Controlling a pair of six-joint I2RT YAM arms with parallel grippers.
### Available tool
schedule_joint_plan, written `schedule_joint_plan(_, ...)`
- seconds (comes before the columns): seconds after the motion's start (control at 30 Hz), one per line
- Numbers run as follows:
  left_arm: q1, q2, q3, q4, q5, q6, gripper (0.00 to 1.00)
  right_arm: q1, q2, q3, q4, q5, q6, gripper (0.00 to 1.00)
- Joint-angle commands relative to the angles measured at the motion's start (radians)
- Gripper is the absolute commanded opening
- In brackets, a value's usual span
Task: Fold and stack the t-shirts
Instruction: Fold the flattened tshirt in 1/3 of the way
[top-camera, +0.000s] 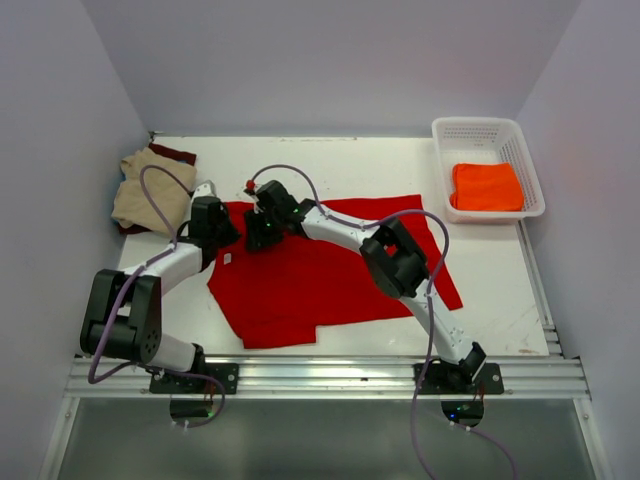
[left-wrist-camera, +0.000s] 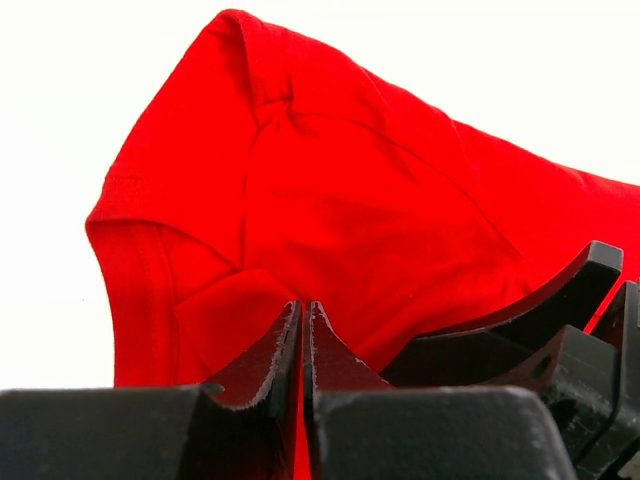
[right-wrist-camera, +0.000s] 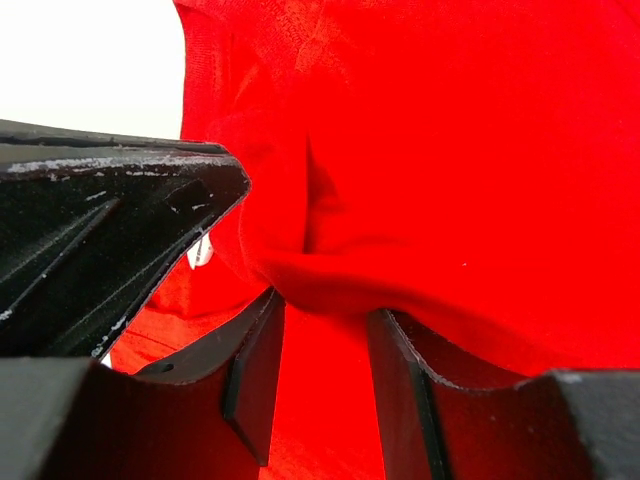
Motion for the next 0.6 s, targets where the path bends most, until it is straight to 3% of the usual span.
schedule_joint_plan(0.0,0.012,-0.009,0.015,0.062,0.007,-0.015,0.06,0.006,0.006,0.040,-0.027,0.033,-0.054,0.42)
schedule_joint_plan(0.17,0.016,-0.020,0.008,0.059,0.025,-0.015,0.06,0.012,0.003,0.031,-0.033,0.045,-0.094,0.44)
schedule_joint_plan(0.3,0.014,-0.056,-0.001,-0.028,0.121,-0.018,0.03,0.012,-0.006,0.015,-0.027,0.051,-0.104,0.45)
schedule_joint_plan(0.57,0.009,-0.269,-0.176,-0.169,0.172,0.010,0.02,0.012,-0.003,0.031,-0.027,0.041,-0.104,0.45)
